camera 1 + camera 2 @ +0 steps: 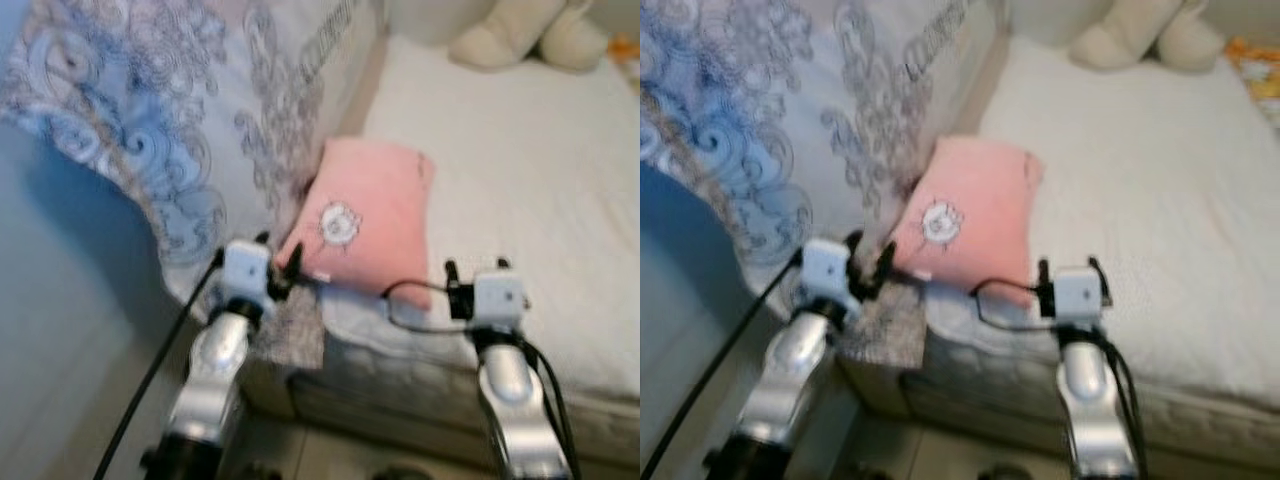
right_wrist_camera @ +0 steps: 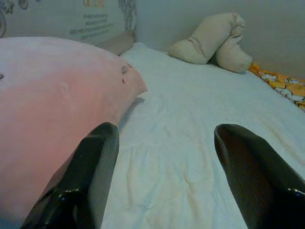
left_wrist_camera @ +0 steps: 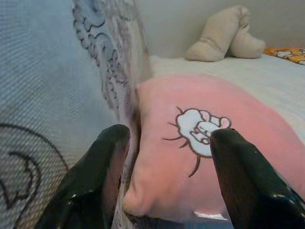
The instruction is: Clean up the room
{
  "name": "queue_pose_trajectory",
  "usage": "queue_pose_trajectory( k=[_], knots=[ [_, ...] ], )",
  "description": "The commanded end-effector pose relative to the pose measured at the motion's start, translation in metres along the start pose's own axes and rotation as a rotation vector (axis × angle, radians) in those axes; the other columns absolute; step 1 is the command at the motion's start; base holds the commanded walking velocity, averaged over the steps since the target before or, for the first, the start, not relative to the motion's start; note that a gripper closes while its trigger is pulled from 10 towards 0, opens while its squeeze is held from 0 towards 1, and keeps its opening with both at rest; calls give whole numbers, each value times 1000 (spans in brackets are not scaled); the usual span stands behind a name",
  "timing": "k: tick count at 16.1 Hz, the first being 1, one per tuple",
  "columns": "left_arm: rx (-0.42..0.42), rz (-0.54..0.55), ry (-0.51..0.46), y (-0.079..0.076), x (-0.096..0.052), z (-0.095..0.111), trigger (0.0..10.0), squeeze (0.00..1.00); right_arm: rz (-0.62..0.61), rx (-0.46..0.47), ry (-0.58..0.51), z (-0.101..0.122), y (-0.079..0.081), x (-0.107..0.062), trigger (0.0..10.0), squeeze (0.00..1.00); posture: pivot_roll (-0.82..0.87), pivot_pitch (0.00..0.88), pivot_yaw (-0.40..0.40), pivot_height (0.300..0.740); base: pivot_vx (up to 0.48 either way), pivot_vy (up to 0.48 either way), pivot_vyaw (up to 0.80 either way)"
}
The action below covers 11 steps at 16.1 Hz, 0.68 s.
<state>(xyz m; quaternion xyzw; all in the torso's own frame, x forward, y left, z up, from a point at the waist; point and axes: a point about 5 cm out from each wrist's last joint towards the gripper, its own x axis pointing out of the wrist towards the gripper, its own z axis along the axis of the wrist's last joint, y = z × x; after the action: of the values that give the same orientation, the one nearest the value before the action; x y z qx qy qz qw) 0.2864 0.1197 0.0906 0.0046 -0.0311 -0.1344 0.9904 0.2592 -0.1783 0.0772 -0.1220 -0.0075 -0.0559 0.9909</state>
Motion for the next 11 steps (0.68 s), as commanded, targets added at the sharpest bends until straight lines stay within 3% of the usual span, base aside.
queue_pose_trajectory(
  k=[1, 8, 10, 11],
  knots=[
    [-28, 35, 10, 3, 3, 0, 10000, 0, -8, -4, 23, -3, -5, -2, 10000, 0, -200, 0, 55, 740, 0, -469, -581],
    [-21, 65, 8, 10, 9, 5, 10000, 0, -6, 17, 52, -6, -2, 4, 10000, 0, -182, 0, 70, 740, 0, -469, -664],
    [-15, 99, 13, 15, 7, 4, 10000, 0, 31, -4, 67, -8, 2, 7, 10000, 0, -176, 0, 68, 740, 0, -469, -734],
    [-8, 124, 16, 19, 6, 4, 10000, 0, 20, -63, 62, -7, 0, 9, 10000, 0, -178, 0, 70, 740, 0, -469, 0]
  ],
)
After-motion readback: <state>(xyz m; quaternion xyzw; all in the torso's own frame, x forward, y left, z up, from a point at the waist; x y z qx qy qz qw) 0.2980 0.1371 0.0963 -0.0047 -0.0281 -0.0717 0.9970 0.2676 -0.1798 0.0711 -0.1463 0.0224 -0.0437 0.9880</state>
